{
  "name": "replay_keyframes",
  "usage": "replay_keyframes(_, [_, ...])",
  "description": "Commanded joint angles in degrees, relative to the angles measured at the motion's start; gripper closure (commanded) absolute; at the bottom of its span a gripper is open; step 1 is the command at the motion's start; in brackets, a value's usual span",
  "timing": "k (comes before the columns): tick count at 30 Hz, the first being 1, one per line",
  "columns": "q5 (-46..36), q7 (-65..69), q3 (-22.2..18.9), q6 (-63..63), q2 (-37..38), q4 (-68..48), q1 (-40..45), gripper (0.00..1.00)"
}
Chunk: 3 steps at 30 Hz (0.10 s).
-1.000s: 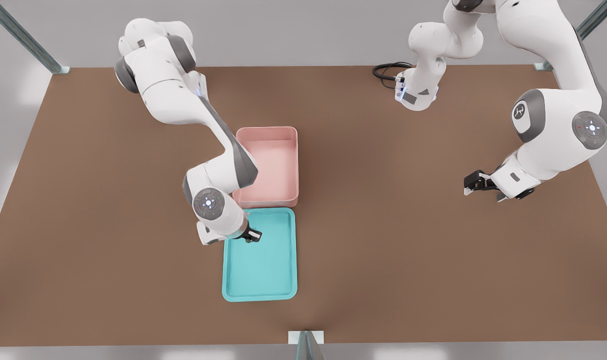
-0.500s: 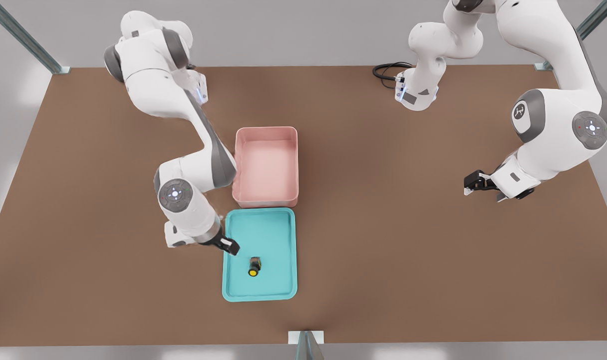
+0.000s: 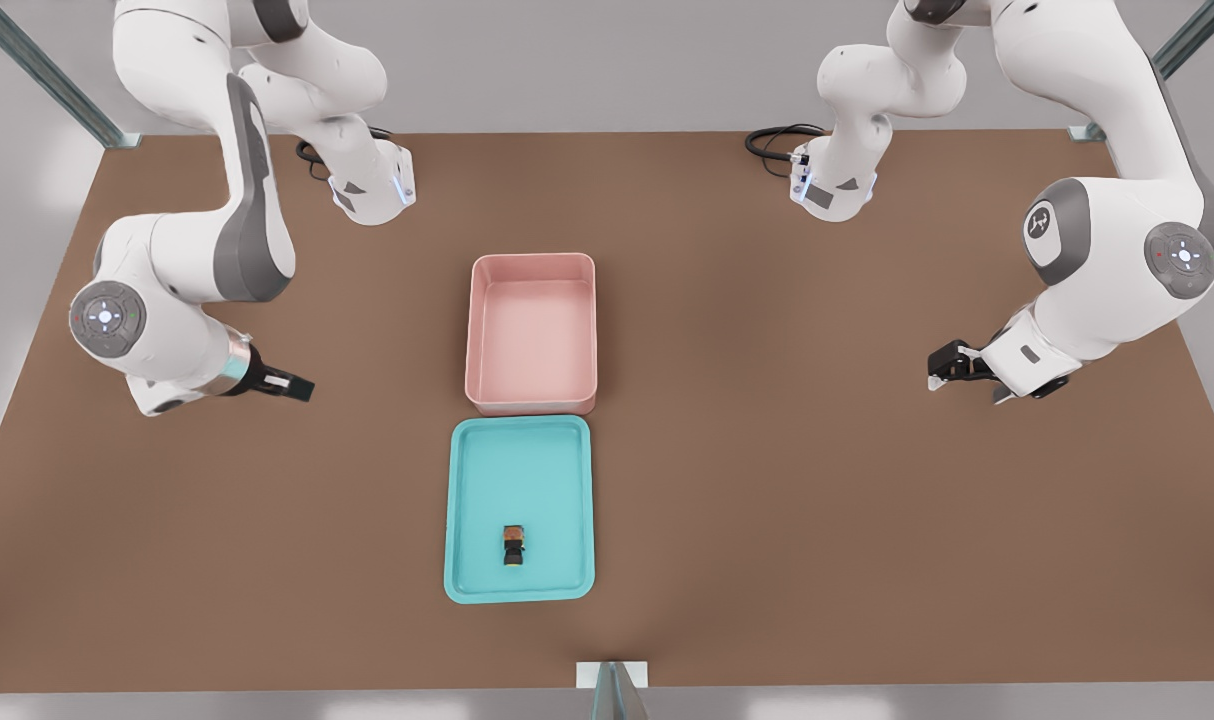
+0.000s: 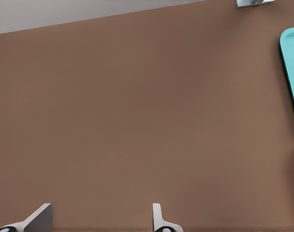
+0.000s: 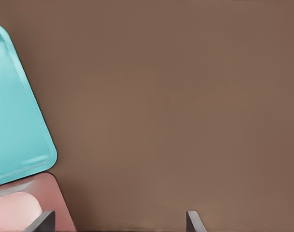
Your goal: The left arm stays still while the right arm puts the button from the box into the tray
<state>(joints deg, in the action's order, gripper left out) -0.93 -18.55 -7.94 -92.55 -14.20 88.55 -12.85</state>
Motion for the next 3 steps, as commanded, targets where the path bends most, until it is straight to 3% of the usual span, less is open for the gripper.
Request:
replay_keyframes(1, [-0.03, 21.09, -0.06, 2.11, -0.30, -0.39, 0.28, 0.00])
replay_keyframes(3, [-0.12, 21.36, -0.58, 3.43, -0.30, -0.13, 0.98, 0.00])
